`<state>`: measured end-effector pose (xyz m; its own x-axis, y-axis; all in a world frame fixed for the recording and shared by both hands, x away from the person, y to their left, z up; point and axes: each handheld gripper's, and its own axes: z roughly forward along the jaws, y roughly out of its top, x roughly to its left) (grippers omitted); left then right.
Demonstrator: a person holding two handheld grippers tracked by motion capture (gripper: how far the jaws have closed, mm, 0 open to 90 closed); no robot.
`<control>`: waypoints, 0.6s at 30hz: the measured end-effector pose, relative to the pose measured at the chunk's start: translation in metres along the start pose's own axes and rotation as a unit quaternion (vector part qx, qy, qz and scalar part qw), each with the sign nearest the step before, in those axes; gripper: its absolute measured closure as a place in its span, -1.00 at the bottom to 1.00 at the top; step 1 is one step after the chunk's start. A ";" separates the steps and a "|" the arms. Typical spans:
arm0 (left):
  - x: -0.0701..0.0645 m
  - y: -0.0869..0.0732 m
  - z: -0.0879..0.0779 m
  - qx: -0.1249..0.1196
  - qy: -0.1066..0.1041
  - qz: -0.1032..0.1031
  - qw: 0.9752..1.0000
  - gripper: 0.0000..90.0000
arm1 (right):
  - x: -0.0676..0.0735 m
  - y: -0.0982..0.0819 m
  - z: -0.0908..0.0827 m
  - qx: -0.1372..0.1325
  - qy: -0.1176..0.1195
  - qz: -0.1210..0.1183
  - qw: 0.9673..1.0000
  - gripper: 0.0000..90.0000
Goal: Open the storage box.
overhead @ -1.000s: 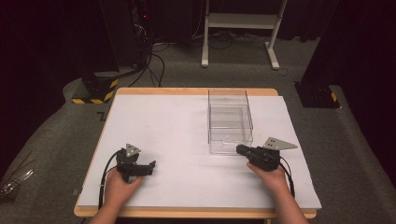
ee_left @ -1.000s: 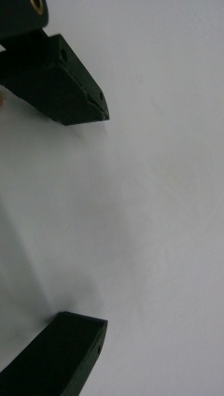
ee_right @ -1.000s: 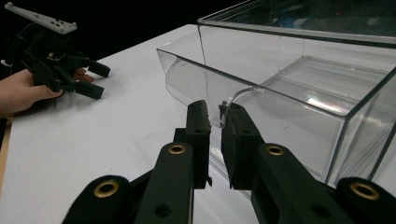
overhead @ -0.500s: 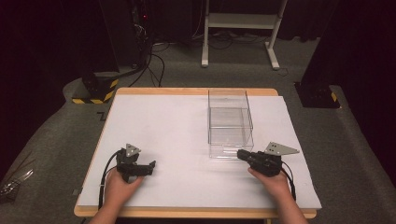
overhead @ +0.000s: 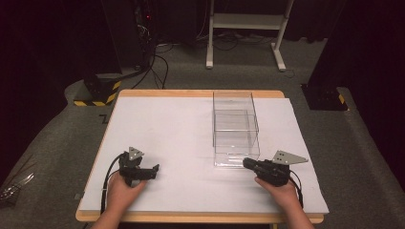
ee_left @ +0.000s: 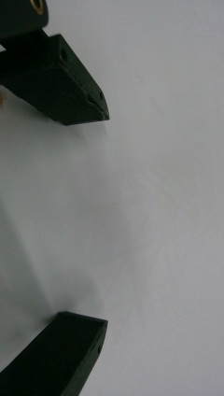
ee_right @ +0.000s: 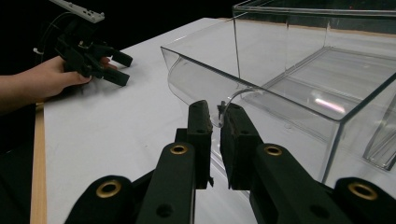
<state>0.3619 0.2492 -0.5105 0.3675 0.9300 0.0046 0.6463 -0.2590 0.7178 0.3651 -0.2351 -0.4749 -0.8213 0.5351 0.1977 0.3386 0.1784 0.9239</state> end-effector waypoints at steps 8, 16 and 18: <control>0.000 0.000 0.000 0.000 0.000 0.000 1.000 -0.94 | 0.005 -0.003 -0.004 0.001 0.005 0.000 1.000 0.84; 0.000 0.000 0.000 0.000 0.000 0.000 1.000 -0.94 | 0.011 -0.005 -0.008 0.004 0.008 -0.004 1.000 0.84; 0.000 0.000 0.000 0.000 0.000 0.000 1.000 -0.94 | 0.013 -0.005 -0.009 0.005 0.009 -0.005 1.000 0.84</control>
<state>0.3619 0.2493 -0.5105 0.3675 0.9300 0.0045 0.6462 -0.2588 0.7179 0.3486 -0.2369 -0.4744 -0.8328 0.5180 0.1951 0.3357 0.1925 0.9221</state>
